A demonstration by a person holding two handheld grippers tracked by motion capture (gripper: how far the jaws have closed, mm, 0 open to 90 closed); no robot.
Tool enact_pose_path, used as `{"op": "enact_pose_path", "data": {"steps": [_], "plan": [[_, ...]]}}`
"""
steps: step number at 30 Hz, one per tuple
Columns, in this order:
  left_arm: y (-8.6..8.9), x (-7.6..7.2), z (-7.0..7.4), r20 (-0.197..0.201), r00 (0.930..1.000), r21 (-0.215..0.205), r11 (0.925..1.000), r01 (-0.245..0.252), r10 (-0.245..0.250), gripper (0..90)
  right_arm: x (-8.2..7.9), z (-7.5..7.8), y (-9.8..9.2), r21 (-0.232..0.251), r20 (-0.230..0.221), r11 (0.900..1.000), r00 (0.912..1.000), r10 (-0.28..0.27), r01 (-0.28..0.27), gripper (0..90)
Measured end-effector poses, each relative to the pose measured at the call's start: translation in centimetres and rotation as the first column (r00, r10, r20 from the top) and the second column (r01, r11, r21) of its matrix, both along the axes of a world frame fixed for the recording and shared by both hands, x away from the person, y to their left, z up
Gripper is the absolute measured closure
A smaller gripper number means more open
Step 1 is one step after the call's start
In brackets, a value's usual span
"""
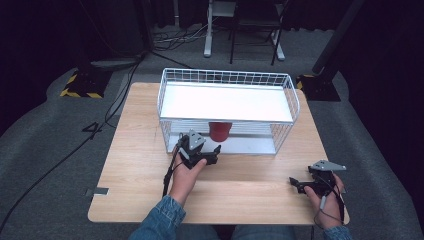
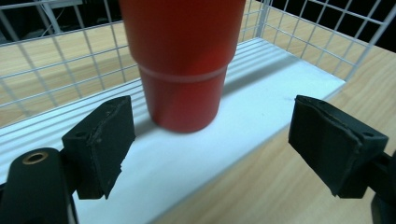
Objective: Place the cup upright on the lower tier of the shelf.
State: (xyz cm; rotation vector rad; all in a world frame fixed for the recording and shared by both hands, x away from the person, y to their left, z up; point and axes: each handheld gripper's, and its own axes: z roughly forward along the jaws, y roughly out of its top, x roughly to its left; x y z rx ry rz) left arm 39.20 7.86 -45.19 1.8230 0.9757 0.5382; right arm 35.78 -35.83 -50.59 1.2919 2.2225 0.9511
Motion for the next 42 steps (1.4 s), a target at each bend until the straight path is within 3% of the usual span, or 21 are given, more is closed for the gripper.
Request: {"op": "enact_pose_path", "data": {"steps": [9,15,16,19,22,26,29,30,33,38,42], "plan": [[3.1,-3.1,1.2,0.018,0.9997,0.000,0.9998,-0.019,0.019,15.0,0.2,0.0,0.2,-0.002,-0.003,1.000,1.0000,-0.002,0.002,4.0],[4.9,-5.0,1.6,0.011,0.9997,0.026,0.9994,-0.022,0.022,14.9,0.4,0.0,0.3,-0.005,-0.007,1.000,1.0000,-0.001,0.001,2.8],[5.5,-5.5,1.7,0.018,0.9998,0.051,0.9987,-0.008,0.007,14.9,0.5,0.0,0.4,-0.006,-0.007,1.000,1.0000,0.000,0.000,2.4],[6.2,-6.0,1.8,0.024,0.9997,0.057,0.9983,0.006,-0.008,14.9,0.5,0.0,0.5,-0.007,-0.008,1.000,1.0000,0.000,0.000,2.2],[7.4,-7.0,1.8,0.031,0.9993,0.091,0.9956,0.018,-0.021,14.8,0.5,0.0,0.5,-0.007,-0.008,1.000,1.0000,-0.001,0.001,2.2],[9.0,-7.7,1.2,0.026,0.9973,0.109,0.9919,0.066,-0.069,14.8,0.5,0.0,0.5,-0.006,-0.008,1.000,1.0000,0.000,0.000,2.2],[10.0,-7.9,1.1,0.029,0.9976,0.100,0.9932,0.060,-0.063,14.8,0.5,0.0,0.5,-0.007,-0.007,1.000,1.0000,0.000,0.000,2.2],[11.0,-8.1,0.9,0.003,0.9989,0.070,0.9965,0.046,-0.047,14.7,0.5,0.0,0.5,-0.006,-0.008,1.000,1.0000,0.000,0.000,2.2],[11.8,-8.1,0.6,-0.025,0.9988,0.070,0.9966,0.044,-0.043,14.8,0.5,0.0,0.5,-0.006,-0.008,1.000,1.0000,-0.001,0.001,2.2],[14.0,-8.0,-1.1,-0.120,0.9908,0.119,0.9899,0.077,-0.062,14.9,0.5,0.0,0.5,-0.006,-0.008,1.000,1.0000,0.001,-0.001,2.2],[14.9,-8.0,-2.1,-0.156,0.9869,0.158,0.9851,0.068,-0.043,15.0,0.5,0.0,0.5,-0.007,-0.006,1.000,1.0000,0.004,-0.004,2.2]]}}
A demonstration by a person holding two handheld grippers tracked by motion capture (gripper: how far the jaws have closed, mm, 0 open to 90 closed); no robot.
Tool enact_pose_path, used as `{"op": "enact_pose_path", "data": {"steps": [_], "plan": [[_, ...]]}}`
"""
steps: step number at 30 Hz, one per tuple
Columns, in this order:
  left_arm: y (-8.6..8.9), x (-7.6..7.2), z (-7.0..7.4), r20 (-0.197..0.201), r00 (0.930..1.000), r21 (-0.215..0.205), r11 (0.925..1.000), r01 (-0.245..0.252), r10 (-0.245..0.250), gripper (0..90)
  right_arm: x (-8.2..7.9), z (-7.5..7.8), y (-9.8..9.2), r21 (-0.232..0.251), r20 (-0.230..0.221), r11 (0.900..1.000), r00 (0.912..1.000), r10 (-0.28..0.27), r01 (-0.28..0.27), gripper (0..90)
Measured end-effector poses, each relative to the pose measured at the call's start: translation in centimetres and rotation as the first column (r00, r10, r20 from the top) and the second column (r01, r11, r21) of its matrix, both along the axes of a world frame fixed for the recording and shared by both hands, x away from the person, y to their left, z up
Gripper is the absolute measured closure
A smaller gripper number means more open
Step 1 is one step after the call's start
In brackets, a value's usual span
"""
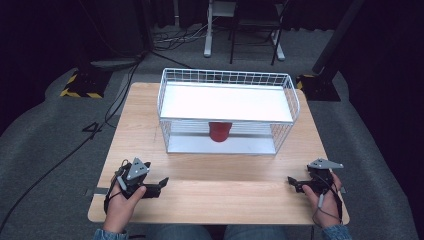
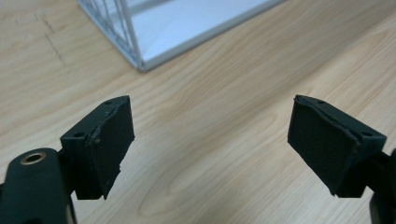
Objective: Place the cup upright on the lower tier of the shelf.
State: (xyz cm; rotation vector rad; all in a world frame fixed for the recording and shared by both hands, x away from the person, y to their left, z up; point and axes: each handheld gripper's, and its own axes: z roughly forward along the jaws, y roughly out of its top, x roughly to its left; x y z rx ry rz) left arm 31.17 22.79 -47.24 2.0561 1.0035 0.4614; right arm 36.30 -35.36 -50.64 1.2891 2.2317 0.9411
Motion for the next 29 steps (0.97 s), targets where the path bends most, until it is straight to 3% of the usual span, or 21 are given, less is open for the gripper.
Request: {"op": "enact_pose_path", "data": {"steps": [3,4,11,18,29], "plan": [[0.4,0.0,-0.4,-0.012,0.9999,0.010,0.9999,0.002,-0.002,15.1,0.0,0.0,0.0,0.000,0.000,1.000,1.0000,0.000,0.000,2.2],[0.7,0.0,-1.0,-0.034,0.9994,0.009,1.0000,-0.004,0.004,15.1,0.0,0.0,0.0,0.000,0.000,1.000,1.0000,0.000,0.000,2.2],[1.4,0.2,-2.6,-0.108,0.9941,0.078,0.9968,0.017,-0.008,15.4,0.0,0.0,0.0,0.000,0.000,1.000,1.0000,0.000,0.000,2.3],[2.1,0.3,-3.3,-0.100,0.9941,0.086,0.9950,0.050,-0.041,15.1,0.0,0.0,0.0,0.000,0.000,1.000,1.0000,0.002,-0.002,2.2],[2.1,0.3,-3.3,-0.103,0.9941,0.084,0.9956,0.042,-0.033,14.4,0.0,0.0,0.0,0.000,0.000,1.000,1.0000,0.005,-0.005,2.2]]}}
